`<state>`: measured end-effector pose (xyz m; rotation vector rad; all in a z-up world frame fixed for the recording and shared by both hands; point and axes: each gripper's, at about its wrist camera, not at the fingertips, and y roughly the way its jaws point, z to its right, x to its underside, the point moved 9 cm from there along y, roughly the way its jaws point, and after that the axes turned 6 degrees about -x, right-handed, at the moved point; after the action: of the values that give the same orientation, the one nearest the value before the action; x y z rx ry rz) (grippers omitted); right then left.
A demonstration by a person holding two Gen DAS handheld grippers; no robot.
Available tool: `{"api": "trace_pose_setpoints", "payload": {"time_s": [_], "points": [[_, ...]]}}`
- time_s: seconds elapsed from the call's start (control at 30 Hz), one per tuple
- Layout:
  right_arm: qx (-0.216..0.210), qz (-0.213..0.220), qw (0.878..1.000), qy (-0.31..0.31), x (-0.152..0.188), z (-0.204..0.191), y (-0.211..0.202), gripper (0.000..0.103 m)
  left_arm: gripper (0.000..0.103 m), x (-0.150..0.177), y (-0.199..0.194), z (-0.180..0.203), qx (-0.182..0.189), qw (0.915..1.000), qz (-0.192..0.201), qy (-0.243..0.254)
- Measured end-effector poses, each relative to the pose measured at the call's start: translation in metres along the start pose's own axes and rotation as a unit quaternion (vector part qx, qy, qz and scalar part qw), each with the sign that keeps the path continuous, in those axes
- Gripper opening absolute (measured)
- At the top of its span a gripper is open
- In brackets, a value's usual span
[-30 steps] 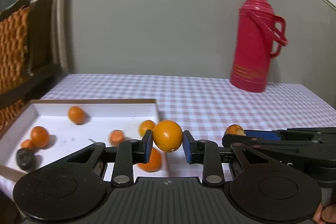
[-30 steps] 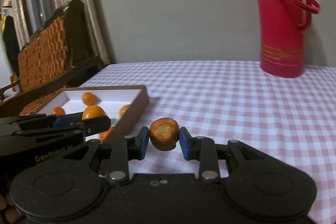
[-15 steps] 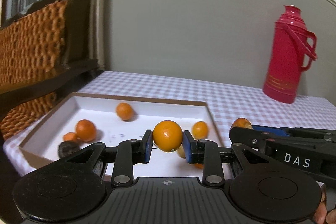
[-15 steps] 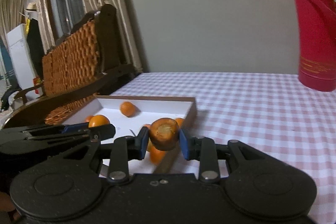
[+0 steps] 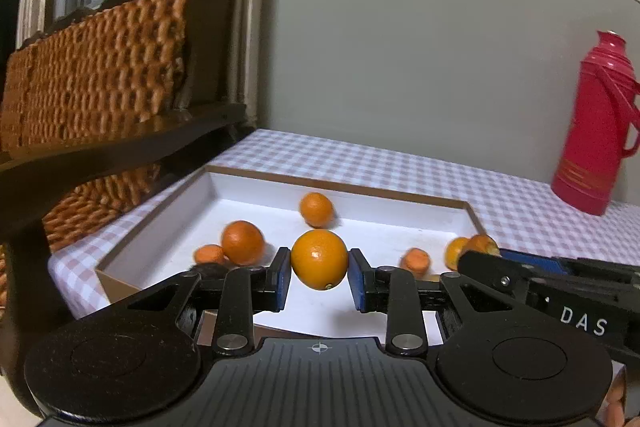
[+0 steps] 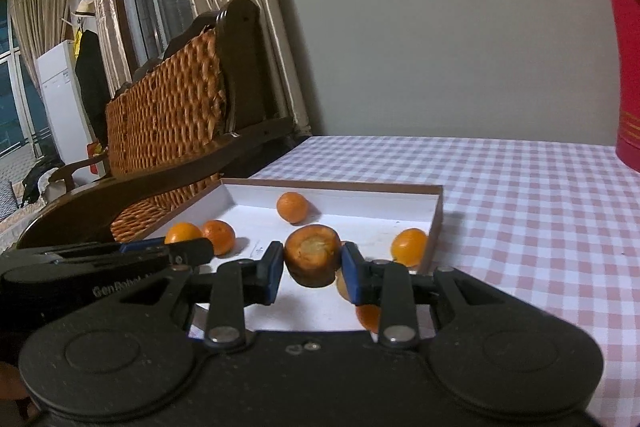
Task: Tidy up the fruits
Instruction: 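Carry the mandarin and brown fruit over the white box with both tools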
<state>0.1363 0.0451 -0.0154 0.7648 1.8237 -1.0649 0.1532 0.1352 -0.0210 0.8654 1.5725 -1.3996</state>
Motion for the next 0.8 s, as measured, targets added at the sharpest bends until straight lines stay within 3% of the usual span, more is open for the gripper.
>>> {"api": "trace_pose_setpoints", "payload": {"time_s": [0.8], "points": [[0.021,0.015,1.0,0.008,-0.011,0.001,0.033,0.023,0.031,-0.016,0.04,-0.034,-0.039,0.9989,-0.002,-0.027]]}}
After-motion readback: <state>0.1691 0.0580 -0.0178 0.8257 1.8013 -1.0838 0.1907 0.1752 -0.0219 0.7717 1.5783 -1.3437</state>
